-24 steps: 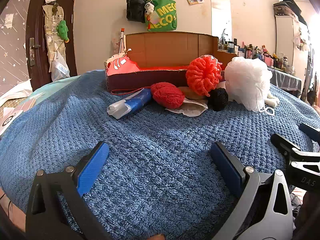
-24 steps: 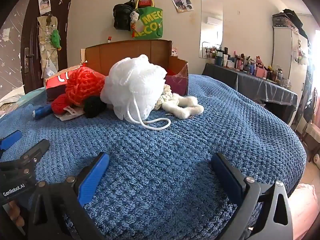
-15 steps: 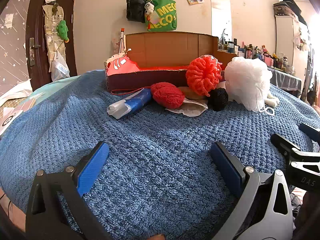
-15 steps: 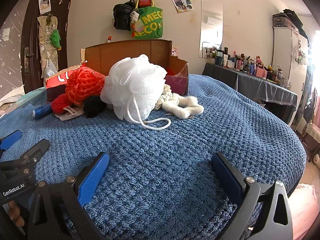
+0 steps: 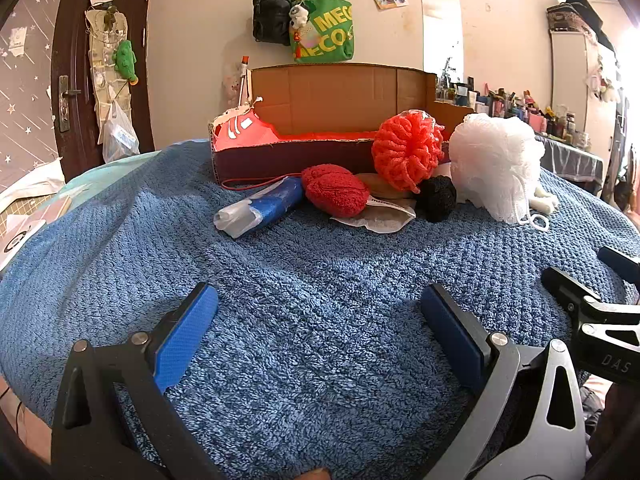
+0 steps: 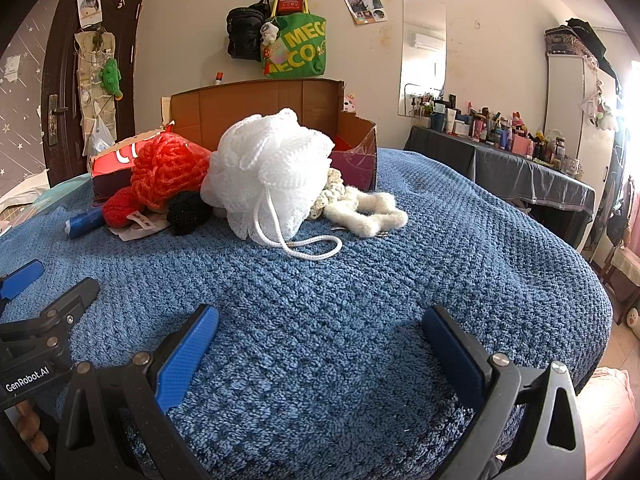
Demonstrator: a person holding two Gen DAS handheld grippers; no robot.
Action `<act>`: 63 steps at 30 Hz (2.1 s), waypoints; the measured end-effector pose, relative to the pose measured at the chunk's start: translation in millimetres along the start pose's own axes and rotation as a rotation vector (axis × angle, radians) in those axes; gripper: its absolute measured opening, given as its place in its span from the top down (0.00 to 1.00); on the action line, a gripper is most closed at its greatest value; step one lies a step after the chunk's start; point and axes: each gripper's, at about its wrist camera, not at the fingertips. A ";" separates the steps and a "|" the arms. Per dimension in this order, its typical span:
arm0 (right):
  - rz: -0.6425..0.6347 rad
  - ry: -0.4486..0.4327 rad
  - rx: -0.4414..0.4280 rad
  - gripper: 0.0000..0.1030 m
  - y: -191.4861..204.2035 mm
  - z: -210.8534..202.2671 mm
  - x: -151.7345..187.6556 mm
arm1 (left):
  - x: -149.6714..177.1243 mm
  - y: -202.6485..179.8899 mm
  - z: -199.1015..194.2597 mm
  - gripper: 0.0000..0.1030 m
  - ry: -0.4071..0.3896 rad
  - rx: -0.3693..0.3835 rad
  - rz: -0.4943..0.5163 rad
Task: Organize soft objects
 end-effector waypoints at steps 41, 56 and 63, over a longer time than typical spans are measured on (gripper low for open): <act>-0.001 0.000 0.001 0.00 0.3 0.0 0.1 | 0.0 0.0 0.0 0.00 0.001 0.001 -0.001; 0.000 0.004 -0.001 0.00 1.7 -0.3 2.2 | -2.3 -3.8 -2.4 0.00 -0.015 0.006 0.014; 0.007 0.011 -0.022 0.00 -1.4 1.2 -8.9 | -13.3 -6.3 -7.3 0.00 -0.050 0.007 0.036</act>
Point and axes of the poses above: each gripper's, at about its wrist camera, not at the fingertips, and z roughly the way its jaws point, y to its left, x to its underside, and after that the axes turned 15 degrees about z, right-handed
